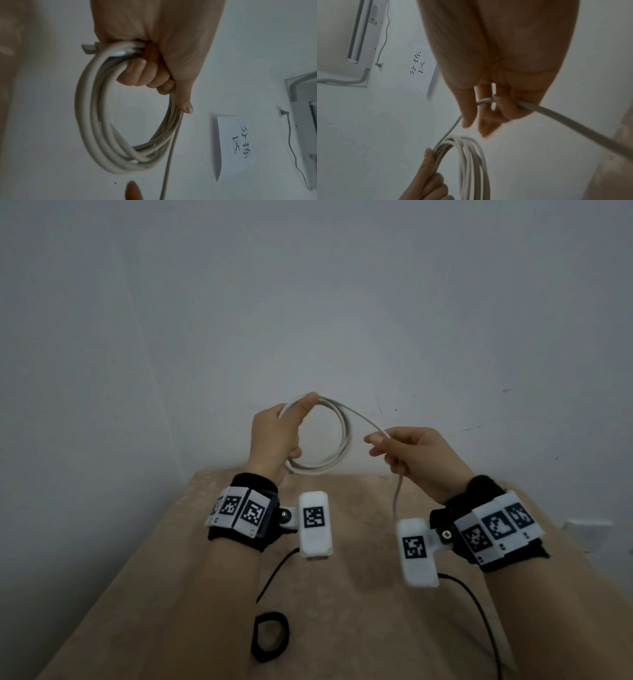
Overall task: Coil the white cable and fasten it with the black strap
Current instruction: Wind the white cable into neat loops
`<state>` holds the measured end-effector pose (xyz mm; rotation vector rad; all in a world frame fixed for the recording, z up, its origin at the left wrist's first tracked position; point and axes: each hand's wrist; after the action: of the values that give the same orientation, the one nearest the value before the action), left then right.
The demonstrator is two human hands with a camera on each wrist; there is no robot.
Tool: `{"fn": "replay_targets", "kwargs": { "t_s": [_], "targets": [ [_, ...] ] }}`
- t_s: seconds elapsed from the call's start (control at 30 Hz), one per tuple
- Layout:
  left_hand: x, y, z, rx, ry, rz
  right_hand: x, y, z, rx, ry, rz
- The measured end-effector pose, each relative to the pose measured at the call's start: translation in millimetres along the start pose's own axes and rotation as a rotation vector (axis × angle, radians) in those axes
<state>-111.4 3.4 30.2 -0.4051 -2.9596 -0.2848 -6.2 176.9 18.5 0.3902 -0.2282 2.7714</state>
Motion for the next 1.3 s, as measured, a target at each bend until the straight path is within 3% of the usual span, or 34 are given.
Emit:
{"fn": "replay_targets", "kwargs": {
  "t_s": [0.2,0.4,0.7,0.83,1.0,1.3],
  "targets": [
    [-5,6,-5,-0.286,-0.127,0.054,3,6,6,0.265,-0.121,-0.123],
    [-12,30,-3,-0.545,-0.303,0.089,2,28,6,0.226,0.005,-0.15],
    [-16,38,2,-0.633,-0.301,-0.022,-2,40,9,0.229,0.05,-0.123],
    [-19,44,6,-0.736,-0.358,0.003,-3,45,5,0.335,0.066,-0.069],
    [-20,49,8,-0.825,-0.466,0.048,-2,47,5,0.546,-0.01,-0.164],
    [-22,58,16,-0.902,-0.534,0.067,-2,45,4,0.818,-0.058,-0.124]
  ]
}}
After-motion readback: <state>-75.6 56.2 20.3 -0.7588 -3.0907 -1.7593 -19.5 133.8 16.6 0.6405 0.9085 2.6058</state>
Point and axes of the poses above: each hand's wrist, its own x-axis towards the middle knuckle, its own y-axis out of the palm, z = x × y, and after that the axes turned 6 degrees about -y, right-handed
